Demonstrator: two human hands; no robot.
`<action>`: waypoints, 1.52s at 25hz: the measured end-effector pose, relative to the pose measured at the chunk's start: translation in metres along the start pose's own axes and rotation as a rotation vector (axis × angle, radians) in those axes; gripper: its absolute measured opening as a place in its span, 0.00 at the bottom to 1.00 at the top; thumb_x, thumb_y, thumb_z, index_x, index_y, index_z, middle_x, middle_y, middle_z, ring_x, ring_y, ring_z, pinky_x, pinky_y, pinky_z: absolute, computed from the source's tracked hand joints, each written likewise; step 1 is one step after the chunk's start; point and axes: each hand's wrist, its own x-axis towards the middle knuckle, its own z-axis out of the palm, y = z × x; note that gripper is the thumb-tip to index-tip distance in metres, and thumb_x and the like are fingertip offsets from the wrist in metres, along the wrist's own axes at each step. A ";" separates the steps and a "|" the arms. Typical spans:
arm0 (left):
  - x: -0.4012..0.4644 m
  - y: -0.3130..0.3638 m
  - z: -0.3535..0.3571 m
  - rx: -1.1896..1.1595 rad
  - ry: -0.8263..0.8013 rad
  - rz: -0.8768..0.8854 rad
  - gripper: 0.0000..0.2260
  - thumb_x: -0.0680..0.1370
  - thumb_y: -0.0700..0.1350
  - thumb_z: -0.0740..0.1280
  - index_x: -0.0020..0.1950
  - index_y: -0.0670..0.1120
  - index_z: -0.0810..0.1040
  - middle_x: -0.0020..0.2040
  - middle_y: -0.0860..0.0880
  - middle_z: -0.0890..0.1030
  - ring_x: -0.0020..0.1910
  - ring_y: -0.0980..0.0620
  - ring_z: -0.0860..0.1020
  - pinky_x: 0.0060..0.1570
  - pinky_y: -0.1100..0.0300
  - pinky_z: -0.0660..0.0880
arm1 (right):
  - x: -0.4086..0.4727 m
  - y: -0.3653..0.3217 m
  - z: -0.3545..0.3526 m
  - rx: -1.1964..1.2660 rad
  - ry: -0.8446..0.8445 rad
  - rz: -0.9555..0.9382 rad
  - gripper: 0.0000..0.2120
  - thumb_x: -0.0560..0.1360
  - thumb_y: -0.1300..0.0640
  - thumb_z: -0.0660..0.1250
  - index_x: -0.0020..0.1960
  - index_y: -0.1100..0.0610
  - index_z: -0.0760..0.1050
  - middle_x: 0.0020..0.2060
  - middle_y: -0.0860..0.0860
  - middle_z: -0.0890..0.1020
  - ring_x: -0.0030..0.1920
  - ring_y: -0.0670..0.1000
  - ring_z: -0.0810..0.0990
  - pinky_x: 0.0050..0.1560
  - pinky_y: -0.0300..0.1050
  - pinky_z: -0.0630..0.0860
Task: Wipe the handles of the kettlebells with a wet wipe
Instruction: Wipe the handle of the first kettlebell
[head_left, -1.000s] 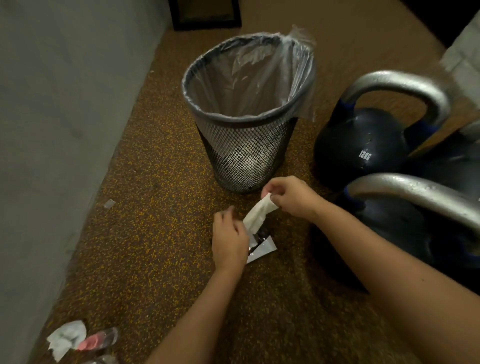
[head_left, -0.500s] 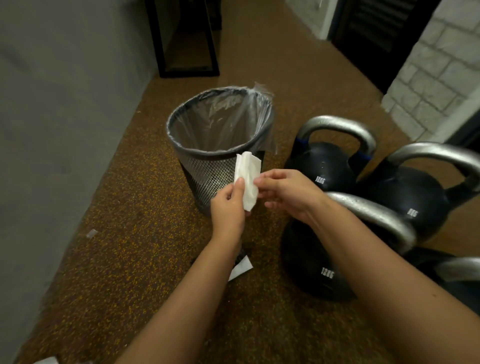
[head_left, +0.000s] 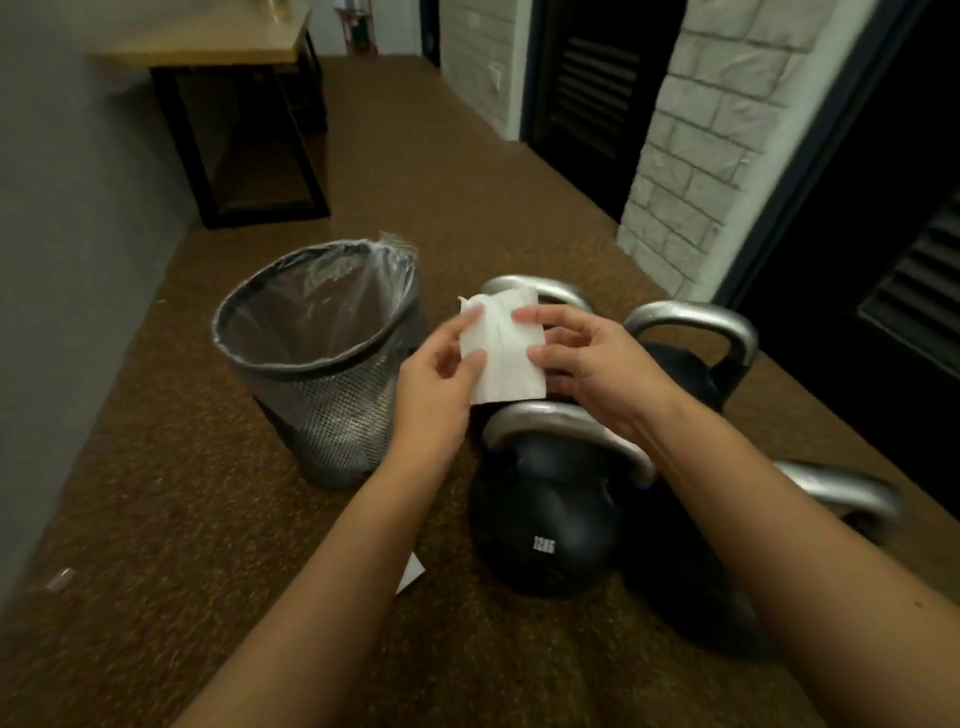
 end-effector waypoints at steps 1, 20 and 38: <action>0.002 0.001 0.005 0.126 -0.029 0.056 0.16 0.78 0.39 0.63 0.64 0.51 0.74 0.58 0.50 0.79 0.53 0.54 0.78 0.54 0.56 0.77 | -0.004 -0.003 -0.009 -0.048 0.011 -0.009 0.15 0.73 0.71 0.64 0.55 0.57 0.76 0.47 0.55 0.81 0.50 0.54 0.81 0.53 0.50 0.78; 0.021 0.022 0.185 0.155 -0.372 0.228 0.04 0.76 0.40 0.65 0.41 0.46 0.75 0.36 0.50 0.77 0.37 0.54 0.76 0.35 0.62 0.74 | -0.063 -0.020 -0.165 0.180 0.295 -0.024 0.06 0.74 0.67 0.65 0.49 0.58 0.75 0.43 0.54 0.82 0.43 0.51 0.82 0.47 0.46 0.80; -0.058 -0.084 0.251 0.885 -0.605 0.697 0.17 0.81 0.48 0.57 0.70 0.49 0.69 0.62 0.50 0.76 0.58 0.49 0.73 0.60 0.53 0.65 | -0.163 0.111 -0.231 -0.577 0.968 -0.005 0.22 0.76 0.69 0.59 0.66 0.52 0.72 0.60 0.50 0.79 0.38 0.38 0.73 0.43 0.30 0.70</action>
